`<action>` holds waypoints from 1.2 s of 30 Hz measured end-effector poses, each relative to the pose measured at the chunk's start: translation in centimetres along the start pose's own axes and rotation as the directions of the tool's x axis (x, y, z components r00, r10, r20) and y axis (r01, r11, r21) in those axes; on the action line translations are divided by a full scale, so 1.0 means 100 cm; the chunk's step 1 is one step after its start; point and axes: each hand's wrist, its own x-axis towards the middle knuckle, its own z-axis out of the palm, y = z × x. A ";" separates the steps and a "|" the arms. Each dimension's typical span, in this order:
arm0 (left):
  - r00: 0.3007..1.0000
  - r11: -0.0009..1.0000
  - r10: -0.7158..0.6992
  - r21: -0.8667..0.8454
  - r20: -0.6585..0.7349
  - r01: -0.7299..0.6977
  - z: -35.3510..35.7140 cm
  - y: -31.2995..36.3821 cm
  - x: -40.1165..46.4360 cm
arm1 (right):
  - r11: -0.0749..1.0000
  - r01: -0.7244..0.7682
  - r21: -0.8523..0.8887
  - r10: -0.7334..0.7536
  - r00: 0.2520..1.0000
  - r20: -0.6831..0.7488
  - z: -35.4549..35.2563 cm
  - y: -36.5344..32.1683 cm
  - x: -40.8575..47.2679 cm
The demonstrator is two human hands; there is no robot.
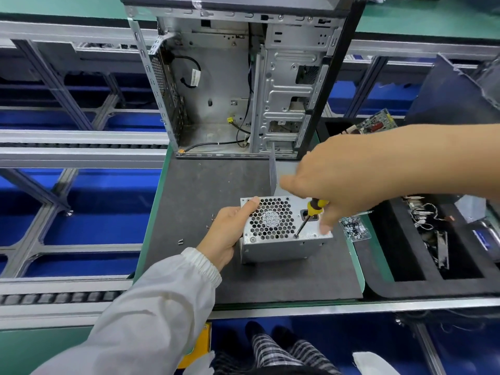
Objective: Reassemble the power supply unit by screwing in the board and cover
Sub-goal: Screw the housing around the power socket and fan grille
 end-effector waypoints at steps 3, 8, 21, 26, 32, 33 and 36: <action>1.000 1.000 -0.002 -0.010 0.009 0.002 0.000 0.001 -0.001 | 0.999 0.010 -0.044 -0.011 1.000 -0.004 -0.004 0.001 -0.004; 1.000 1.000 0.001 -0.023 0.025 0.000 -0.001 0.000 -0.002 | 0.963 -0.043 -0.265 0.021 0.996 -0.088 0.000 -0.004 -0.003; 1.000 1.000 -0.015 -0.023 0.026 0.016 0.000 0.002 -0.002 | 0.954 -0.010 -0.300 -0.007 0.999 -0.053 0.007 -0.004 -0.011; 0.999 1.000 -0.012 0.011 0.033 0.012 -0.001 0.001 -0.001 | 0.987 0.001 -0.163 -0.010 0.998 -0.055 0.018 -0.004 -0.008; 0.999 1.000 -0.018 0.000 0.036 0.018 -0.002 0.001 0.001 | 0.974 -0.007 -0.226 -0.011 0.997 -0.077 0.008 -0.004 -0.013; 0.999 1.000 -0.017 -0.003 0.038 0.017 -0.001 0.001 0.001 | 0.956 -0.008 -0.292 -0.015 0.997 -0.076 0.006 -0.006 -0.014; 0.999 1.000 -0.013 -0.012 0.037 0.013 -0.002 0.001 0.001 | 0.926 -0.018 -0.377 -0.017 0.996 -0.089 0.003 -0.010 -0.016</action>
